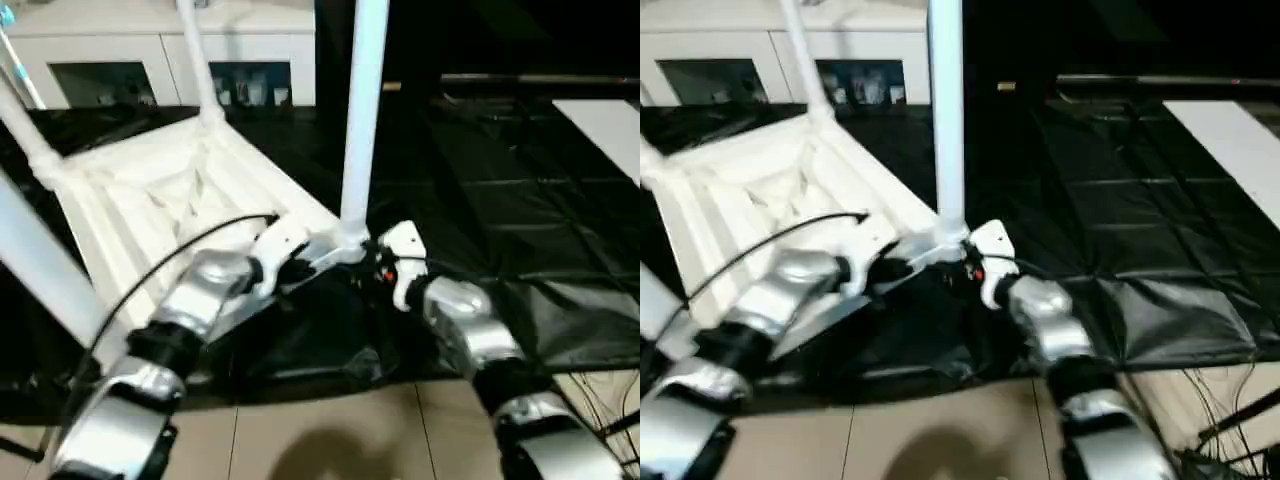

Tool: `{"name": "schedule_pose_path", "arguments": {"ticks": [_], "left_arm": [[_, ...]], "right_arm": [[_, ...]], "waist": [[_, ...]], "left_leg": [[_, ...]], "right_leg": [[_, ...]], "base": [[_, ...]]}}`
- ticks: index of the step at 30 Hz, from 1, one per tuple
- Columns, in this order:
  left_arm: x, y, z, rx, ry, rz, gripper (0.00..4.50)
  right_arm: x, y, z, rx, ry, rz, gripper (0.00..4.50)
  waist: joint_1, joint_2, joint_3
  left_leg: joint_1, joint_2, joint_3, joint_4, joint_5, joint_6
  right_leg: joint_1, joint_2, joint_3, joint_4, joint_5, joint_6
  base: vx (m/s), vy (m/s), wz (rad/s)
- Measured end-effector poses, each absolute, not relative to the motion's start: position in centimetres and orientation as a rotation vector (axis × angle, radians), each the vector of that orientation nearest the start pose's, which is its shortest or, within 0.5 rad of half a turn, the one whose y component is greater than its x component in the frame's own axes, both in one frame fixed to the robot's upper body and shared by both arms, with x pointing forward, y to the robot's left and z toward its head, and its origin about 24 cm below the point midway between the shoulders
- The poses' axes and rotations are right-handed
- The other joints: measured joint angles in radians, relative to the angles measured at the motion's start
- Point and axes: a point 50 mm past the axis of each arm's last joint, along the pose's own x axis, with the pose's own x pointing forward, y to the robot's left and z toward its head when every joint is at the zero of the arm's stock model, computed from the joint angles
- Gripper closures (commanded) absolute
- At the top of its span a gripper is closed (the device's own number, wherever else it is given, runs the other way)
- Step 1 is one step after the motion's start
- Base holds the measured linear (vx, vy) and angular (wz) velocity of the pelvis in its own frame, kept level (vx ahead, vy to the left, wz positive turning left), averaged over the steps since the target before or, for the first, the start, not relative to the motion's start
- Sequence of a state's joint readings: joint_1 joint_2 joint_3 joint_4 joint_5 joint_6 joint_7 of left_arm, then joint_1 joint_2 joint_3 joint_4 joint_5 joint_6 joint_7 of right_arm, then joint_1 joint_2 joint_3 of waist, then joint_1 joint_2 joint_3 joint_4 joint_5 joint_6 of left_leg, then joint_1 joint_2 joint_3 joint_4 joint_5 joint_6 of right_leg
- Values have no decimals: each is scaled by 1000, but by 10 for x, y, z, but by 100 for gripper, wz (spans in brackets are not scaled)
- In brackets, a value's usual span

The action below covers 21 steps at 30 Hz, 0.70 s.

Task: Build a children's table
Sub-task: Pick table leg

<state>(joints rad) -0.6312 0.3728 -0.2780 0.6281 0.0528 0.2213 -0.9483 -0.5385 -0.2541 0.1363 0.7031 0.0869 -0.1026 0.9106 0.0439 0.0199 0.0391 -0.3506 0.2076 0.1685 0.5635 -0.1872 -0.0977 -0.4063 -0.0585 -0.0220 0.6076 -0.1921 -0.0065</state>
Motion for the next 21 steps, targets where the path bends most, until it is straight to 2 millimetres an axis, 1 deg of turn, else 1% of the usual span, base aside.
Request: {"name": "schedule_pose_path", "arguments": {"ticks": [3, 6, 7, 9, 14, 20, 21], "left_arm": [[326, 161, 52, 451, 534, -1088, 450], [317, 167, 54, 456, 548, -1153, 450], [314, 168, 54, 450, 554, -1175, 450], [310, 167, 54, 440, 565, -1218, 450], [303, 164, 54, 424, 583, -1288, 450], [303, 159, 54, 426, 580, -1294, 450], [303, 159, 54, 426, 579, -1294, 450]], "right_arm": [[318, -145, 46, -205, 183, 1068, 65], [315, -145, 47, -205, 189, 1122, 65], [314, -146, 48, -211, 192, 1134, 65], [313, -148, 48, -217, 202, 1147, 65], [311, -140, 48, -219, 202, 1186, 65], [309, -133, 45, -218, 212, 1213, 65], [309, -132, 44, -221, 216, 1218, 82]], "waist": [[2, -1, 0], [4, 0, 0], [6, 0, 0], [13, 0, 0], [26, 0, 0], [30, 0, 0], [32, 0, 0]], "left_leg": [[2, 0, 1, 0, 0, 0], [1, 0, 1, 0, 0, -1], [1, 0, 1, 0, 0, -1], [1, 0, 1, 0, 0, -1], [1, 0, 2, 0, 0, -1], [0, 0, 2, 1, 0, -1], [0, 0, 2, 1, 0, -1]], "right_leg": [[1, 0, 1, 0, 0, 0], [1, 0, 1, 0, 0, 0], [1, 0, 1, 0, 0, 0], [1, -1, 1, 0, 0, 1], [1, -1, 1, 0, -1, 1], [1, -1, 1, 0, -1, 1], [1, -1, 1, 0, -1, 1]], "base": [[0, 0, 0], [0, 0, 0], [0, 0, 0], [0, 0, 0], [0, 0, 0], [0, 0, 0], [0, 0, 0]]}}
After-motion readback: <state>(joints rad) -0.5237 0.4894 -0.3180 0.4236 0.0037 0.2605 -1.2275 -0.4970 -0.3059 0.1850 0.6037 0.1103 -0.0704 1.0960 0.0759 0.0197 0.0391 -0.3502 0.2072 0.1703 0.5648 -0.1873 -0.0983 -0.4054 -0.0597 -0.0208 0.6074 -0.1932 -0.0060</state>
